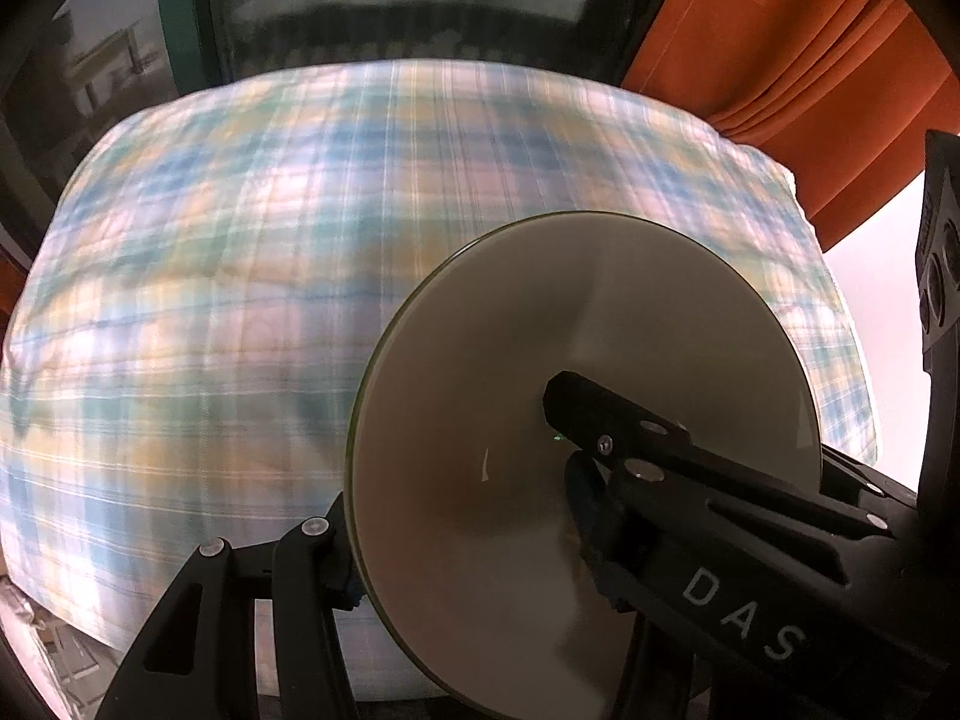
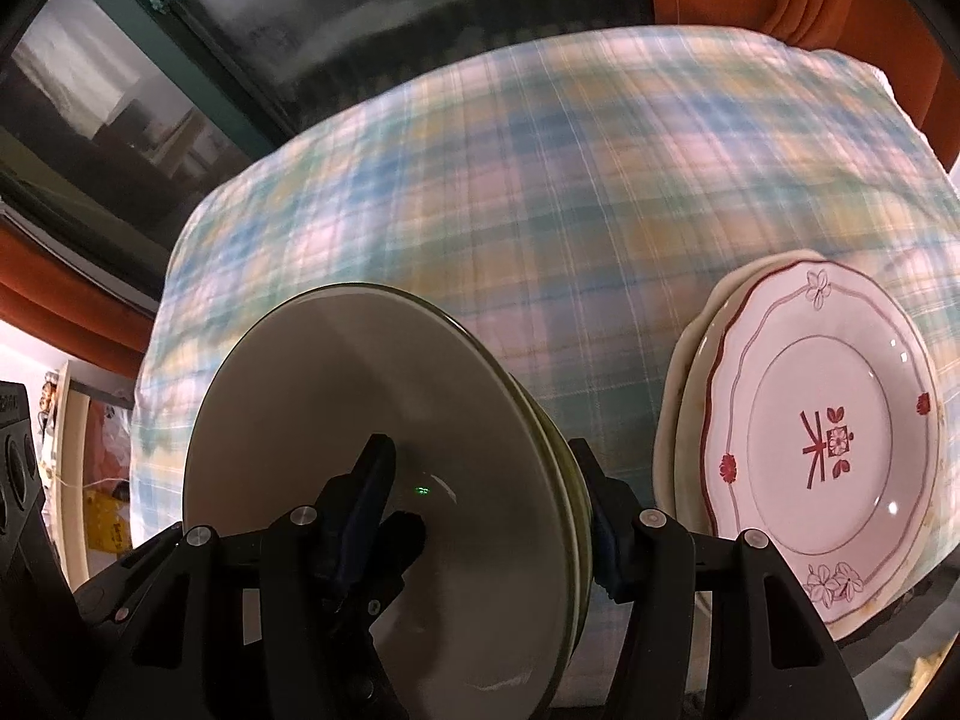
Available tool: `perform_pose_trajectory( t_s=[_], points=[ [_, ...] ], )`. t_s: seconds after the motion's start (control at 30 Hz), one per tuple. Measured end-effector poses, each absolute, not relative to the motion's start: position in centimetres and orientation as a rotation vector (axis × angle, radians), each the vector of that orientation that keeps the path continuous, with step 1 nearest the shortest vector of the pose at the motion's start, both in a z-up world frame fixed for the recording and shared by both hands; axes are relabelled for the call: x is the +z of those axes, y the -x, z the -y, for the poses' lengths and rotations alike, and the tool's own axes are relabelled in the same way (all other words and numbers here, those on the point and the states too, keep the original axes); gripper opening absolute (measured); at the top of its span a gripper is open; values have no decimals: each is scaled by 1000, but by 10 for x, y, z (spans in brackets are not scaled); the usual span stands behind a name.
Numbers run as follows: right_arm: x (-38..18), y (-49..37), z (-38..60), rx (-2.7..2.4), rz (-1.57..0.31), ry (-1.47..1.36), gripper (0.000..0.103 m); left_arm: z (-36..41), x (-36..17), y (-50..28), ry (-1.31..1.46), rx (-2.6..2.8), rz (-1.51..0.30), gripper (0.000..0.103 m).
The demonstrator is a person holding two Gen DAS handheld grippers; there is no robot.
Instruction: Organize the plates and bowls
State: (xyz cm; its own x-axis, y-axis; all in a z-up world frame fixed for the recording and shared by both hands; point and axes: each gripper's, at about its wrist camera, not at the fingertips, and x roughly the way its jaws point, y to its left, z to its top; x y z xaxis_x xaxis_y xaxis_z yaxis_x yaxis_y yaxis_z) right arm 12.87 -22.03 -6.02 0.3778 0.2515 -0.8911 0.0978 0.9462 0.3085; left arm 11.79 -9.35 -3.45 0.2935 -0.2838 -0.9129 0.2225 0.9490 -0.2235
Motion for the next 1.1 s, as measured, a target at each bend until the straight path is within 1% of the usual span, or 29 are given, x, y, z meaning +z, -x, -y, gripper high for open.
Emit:
perform_pose_trajectory(
  t_s=[0.23,0.5,1.1],
  points=[
    [-34,-125,207,96,-1140,-334,61,84,-13,-117,42,-344,-1181,55],
    [-32,-118,213,87,-1128,-352,61,92,-14,-113,32,-351,-1174,55],
    [-13,-105,288,139,-1107,-307,61,168,4,-93,68,-310,-1140,55]
  ],
)
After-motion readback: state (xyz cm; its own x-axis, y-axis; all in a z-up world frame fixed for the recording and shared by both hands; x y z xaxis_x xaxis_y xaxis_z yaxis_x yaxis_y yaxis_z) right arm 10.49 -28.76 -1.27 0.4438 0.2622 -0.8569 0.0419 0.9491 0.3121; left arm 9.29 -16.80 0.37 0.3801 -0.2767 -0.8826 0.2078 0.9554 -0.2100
